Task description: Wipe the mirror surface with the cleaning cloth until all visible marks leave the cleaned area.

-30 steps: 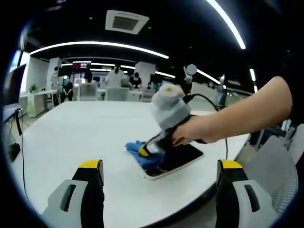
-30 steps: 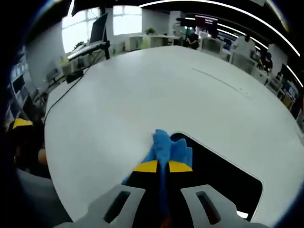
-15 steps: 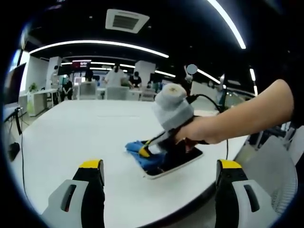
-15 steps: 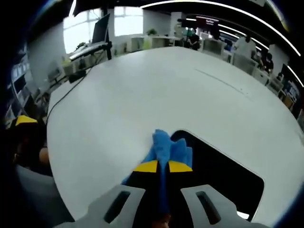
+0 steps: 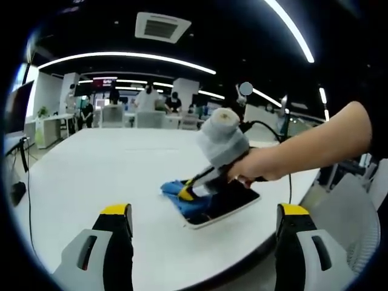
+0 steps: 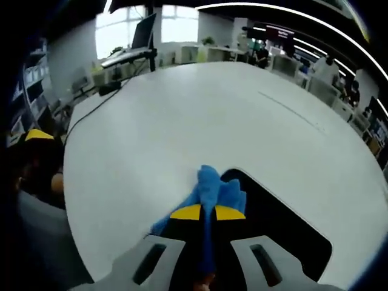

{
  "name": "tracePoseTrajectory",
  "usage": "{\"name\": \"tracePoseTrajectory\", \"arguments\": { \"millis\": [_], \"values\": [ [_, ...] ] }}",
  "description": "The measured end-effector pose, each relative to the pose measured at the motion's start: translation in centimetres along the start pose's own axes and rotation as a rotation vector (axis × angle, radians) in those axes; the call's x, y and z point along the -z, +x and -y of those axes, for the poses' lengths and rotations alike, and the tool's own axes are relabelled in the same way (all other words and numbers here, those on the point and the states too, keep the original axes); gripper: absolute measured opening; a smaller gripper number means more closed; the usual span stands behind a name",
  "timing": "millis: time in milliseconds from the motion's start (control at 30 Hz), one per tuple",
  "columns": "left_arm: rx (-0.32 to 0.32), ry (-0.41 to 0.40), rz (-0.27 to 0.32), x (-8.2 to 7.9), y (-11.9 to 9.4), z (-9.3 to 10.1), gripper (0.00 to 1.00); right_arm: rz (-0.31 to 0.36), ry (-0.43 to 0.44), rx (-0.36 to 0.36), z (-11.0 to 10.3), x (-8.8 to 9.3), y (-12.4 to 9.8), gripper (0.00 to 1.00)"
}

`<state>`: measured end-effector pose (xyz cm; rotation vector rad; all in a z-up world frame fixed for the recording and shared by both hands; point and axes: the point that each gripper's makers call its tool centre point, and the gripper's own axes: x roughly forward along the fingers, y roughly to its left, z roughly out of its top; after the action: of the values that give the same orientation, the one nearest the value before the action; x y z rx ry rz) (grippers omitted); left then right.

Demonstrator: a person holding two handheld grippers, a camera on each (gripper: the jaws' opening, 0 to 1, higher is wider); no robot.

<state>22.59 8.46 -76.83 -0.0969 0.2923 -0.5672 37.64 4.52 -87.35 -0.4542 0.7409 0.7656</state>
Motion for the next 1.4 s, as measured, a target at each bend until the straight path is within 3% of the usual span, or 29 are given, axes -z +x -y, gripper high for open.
{"name": "tracePoseTrajectory", "arguments": {
  "millis": [100, 167, 367, 633, 800, 1400],
  "values": [
    [-0.007, 0.001, 0.010, -0.2, 0.0, -0.1, 0.99, 0.008, -0.185, 0.027, -0.2, -0.1, -0.3, 0.00],
    [-0.009, 0.002, 0.009, -0.1, 0.0, -0.2, 0.99, 0.023, -0.257, 0.053, -0.6, -0.1, -0.5, 0.00],
    [-0.012, 0.000, 0.009, -0.1, 0.0, -0.2, 0.99, 0.038, -0.160, 0.035, -0.7, 0.1, -0.9, 0.00],
    [-0.014, -0.003, 0.012, -0.1, 0.0, -0.3, 0.99, 0.051, -0.174, 0.024, -0.8, 0.2, -1.3, 0.00],
    [-0.013, -0.002, 0.005, 0.0, 0.1, -0.2, 0.99, 0.044, -0.232, 0.045, -0.3, 0.7, -1.7, 0.00],
    [-0.012, -0.001, -0.001, 0.1, 0.2, -0.2, 0.99, 0.052, -0.171, 0.058, 2.5, 2.8, -3.1, 0.00]
  ]
}}
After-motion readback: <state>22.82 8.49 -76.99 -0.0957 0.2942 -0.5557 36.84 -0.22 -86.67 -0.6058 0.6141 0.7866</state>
